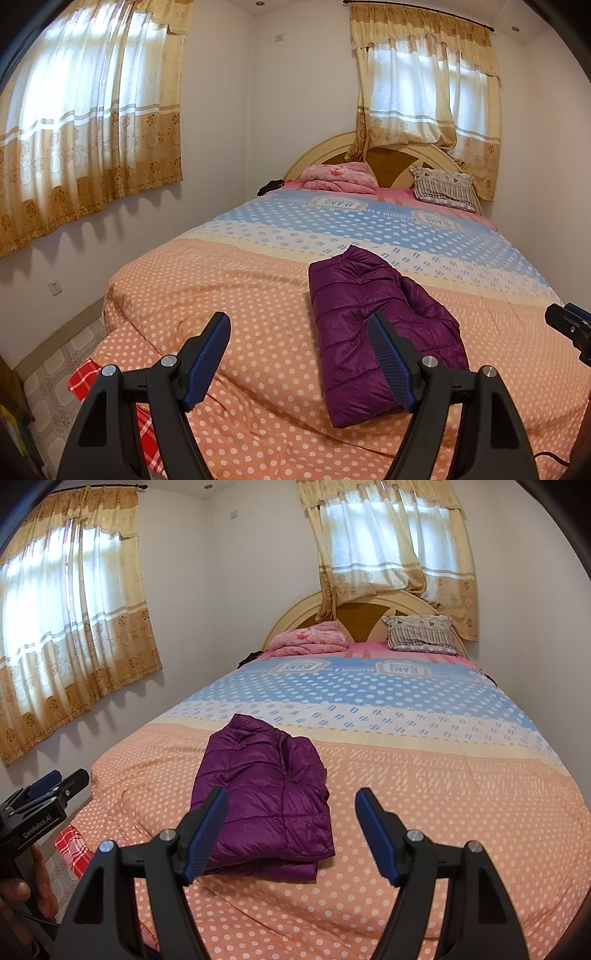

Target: Fold large clothes

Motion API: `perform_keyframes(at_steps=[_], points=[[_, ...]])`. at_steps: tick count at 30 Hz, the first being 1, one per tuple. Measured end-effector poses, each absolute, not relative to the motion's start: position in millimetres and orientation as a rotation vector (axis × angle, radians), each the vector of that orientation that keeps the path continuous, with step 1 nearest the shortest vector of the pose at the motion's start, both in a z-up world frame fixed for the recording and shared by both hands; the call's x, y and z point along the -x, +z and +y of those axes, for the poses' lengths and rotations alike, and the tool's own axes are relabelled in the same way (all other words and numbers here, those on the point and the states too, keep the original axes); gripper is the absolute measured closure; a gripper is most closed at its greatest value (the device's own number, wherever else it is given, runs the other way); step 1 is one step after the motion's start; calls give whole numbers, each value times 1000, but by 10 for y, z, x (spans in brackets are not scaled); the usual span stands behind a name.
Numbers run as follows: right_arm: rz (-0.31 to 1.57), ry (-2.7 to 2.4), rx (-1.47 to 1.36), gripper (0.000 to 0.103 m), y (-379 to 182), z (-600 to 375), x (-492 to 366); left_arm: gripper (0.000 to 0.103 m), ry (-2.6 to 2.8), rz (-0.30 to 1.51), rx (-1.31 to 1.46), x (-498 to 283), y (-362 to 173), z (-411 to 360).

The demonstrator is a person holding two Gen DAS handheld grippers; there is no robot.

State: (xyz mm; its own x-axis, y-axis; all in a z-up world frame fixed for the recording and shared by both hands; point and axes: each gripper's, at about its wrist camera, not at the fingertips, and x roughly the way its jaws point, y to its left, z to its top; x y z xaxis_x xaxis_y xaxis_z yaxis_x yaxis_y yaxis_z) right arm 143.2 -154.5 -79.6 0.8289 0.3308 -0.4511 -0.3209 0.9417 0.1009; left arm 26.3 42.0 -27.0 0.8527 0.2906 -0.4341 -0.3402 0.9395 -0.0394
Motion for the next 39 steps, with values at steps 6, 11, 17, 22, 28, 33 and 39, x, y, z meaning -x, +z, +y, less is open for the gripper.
perform_keyframes(at_steps=[6,11,17,22,28,33,39], points=[[483,349,-21,29,-798,-1552,-1429,26,332,440,118,-264,-273,421],[483,348,-20,29,-798,-1554,-1424,26,332,443,118,-262,-271,414],[484,351,-20,29,-797,-1554,-1423,26,330,446,120,-268,-274,409],[484,351,-20,29,-797,-1544,-1423,26,323,464,129,-305,-275,430],[483,348,-21,29,-796,-1537,-1424,26,307,470,145,-311,-279,452],[484,358,-17,29,-807,-1554,-1421,26,317,473,151,-310,-289,463],[485,358,-16,29,-811,-1551,-1419,26,336,485,124,-343,-317,443]])
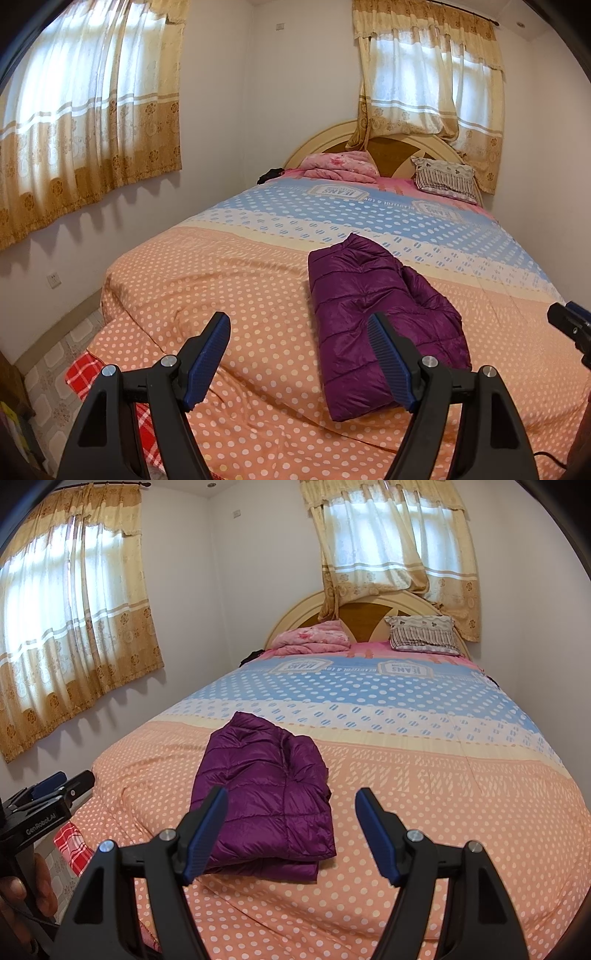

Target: Fold large clothes

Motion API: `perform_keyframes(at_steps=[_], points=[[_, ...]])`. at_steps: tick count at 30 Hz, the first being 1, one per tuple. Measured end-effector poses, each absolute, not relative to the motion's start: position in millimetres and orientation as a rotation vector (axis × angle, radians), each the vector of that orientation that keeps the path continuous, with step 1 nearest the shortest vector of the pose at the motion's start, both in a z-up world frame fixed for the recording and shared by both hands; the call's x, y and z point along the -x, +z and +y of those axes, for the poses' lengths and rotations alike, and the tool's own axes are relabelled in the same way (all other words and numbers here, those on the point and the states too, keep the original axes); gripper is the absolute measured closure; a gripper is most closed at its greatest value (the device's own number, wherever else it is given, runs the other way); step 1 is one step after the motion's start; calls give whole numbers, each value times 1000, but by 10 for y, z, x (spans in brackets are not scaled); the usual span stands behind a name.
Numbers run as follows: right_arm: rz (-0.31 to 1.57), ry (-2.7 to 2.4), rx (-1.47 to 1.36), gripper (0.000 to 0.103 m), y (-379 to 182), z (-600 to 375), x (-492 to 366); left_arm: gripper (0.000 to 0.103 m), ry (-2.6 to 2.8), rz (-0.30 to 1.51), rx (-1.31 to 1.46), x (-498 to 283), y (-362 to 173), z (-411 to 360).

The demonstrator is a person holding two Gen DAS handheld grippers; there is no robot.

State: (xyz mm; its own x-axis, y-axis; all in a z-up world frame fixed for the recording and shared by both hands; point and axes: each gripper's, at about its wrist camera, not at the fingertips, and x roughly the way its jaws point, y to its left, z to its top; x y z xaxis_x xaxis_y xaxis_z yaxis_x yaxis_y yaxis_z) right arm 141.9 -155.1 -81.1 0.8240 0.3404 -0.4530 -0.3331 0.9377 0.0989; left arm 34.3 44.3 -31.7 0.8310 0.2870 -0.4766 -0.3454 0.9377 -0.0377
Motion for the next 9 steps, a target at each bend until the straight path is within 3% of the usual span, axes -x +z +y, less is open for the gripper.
perform_keyframes(at_steps=[9], points=[[493,364,-12,28,-857,-1607,-1429,26,342,469,114,-334,-320,442]])
